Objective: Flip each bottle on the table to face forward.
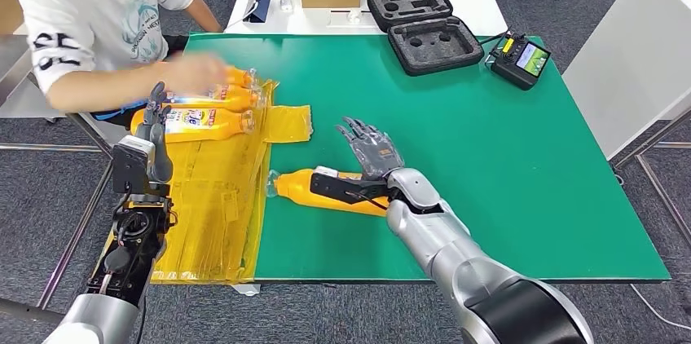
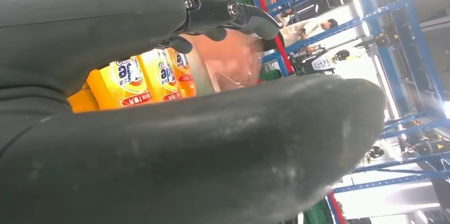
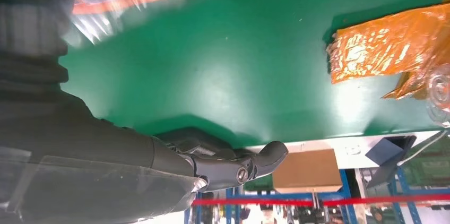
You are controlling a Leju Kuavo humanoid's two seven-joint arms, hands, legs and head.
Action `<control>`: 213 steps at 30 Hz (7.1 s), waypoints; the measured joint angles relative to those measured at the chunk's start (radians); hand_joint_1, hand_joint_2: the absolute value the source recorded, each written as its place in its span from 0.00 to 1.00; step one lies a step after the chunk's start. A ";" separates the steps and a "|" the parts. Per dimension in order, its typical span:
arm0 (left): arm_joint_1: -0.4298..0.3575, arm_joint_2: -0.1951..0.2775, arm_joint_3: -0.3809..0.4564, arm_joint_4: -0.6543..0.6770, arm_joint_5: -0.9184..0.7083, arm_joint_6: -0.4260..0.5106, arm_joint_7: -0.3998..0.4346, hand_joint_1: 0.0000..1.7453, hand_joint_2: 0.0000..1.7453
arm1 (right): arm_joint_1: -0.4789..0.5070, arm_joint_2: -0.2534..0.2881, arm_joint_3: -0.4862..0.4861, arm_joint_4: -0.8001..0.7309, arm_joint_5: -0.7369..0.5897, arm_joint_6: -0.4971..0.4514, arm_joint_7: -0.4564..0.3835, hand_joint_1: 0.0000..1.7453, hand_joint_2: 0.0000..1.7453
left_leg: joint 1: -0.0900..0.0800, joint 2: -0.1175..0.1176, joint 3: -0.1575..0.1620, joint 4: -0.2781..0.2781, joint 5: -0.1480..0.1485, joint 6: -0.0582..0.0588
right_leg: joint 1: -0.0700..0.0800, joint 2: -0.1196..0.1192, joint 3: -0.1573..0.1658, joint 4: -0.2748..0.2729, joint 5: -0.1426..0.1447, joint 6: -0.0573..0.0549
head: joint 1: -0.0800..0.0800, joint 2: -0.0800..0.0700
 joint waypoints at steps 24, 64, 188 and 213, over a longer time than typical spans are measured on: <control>0.011 0.001 0.002 0.005 -0.005 0.010 0.000 0.00 0.00 | 0.018 0.042 -0.120 -0.035 -0.340 0.295 -0.164 0.00 1.00 | 0.000 0.000 0.000 0.000 0.000 0.000 | 0.000 0.000 0.000 0.000 0.000 0.000 | 0.000 0.000; 0.019 0.007 0.018 0.014 0.000 0.001 0.023 0.00 0.00 | 0.009 -0.021 0.125 -0.024 -0.165 0.419 0.295 1.00 1.00 | 0.000 0.000 0.000 0.000 0.000 0.000 | 0.000 0.000 0.000 0.000 0.000 0.000 | 0.000 0.000; 0.222 -0.043 -0.249 -0.152 0.579 -0.260 0.298 0.00 1.00 | 0.220 0.126 0.285 -0.114 -0.778 0.148 -0.291 1.00 1.00 | 0.000 0.000 -0.004 0.000 -0.001 -0.001 | 0.000 0.000 -0.005 0.000 0.000 0.000 | 0.000 0.000; 0.222 -0.040 -0.204 -0.173 0.655 -0.307 0.264 1.00 1.00 | 0.209 0.118 0.328 -0.113 -0.728 0.198 -0.223 1.00 1.00 | 0.000 0.000 -0.004 0.000 -0.001 -0.001 | 0.000 0.000 -0.005 0.000 0.000 0.000 | 0.000 0.000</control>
